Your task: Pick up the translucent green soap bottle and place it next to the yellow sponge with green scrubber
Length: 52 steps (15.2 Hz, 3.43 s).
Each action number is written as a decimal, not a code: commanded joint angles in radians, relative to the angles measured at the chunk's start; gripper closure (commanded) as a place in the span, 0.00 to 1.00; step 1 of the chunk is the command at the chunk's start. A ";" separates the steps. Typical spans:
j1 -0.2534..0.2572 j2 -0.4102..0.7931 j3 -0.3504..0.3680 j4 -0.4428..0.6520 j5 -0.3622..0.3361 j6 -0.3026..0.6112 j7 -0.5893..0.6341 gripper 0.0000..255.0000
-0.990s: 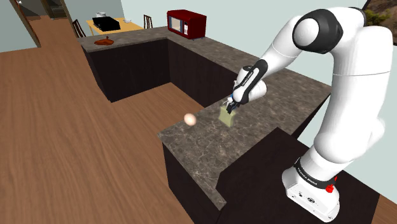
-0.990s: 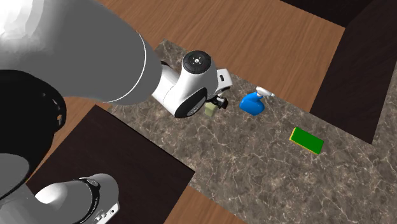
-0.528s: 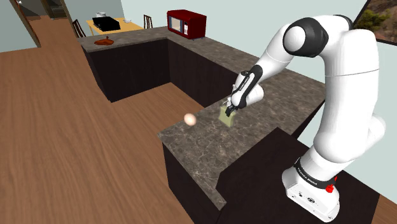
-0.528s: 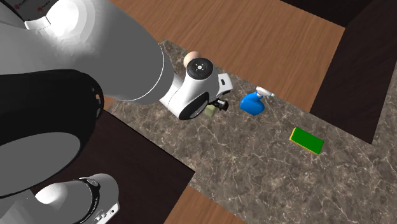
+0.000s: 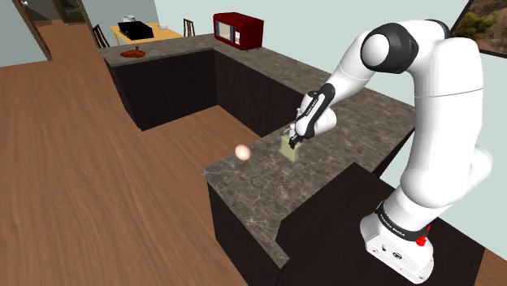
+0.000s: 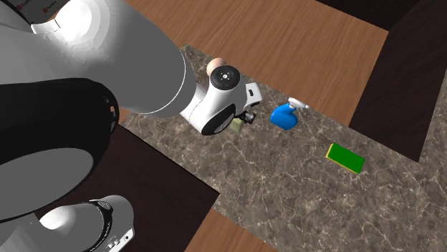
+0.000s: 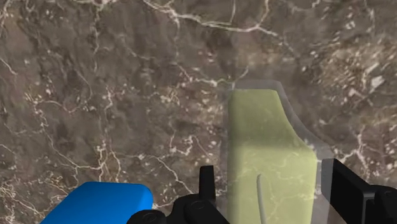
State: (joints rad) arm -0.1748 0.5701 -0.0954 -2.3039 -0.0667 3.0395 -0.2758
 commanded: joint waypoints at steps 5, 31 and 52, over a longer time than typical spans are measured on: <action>0.000 -0.001 0.001 -0.002 0.000 0.001 0.000 1.00; 0.014 -0.321 -0.015 -0.065 -0.014 -0.256 -0.008 1.00; 0.020 -0.551 -0.018 -0.019 -0.023 -0.531 -0.015 1.00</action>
State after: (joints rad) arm -0.1545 0.0273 -0.1131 -2.3265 -0.0896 2.5202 -0.2902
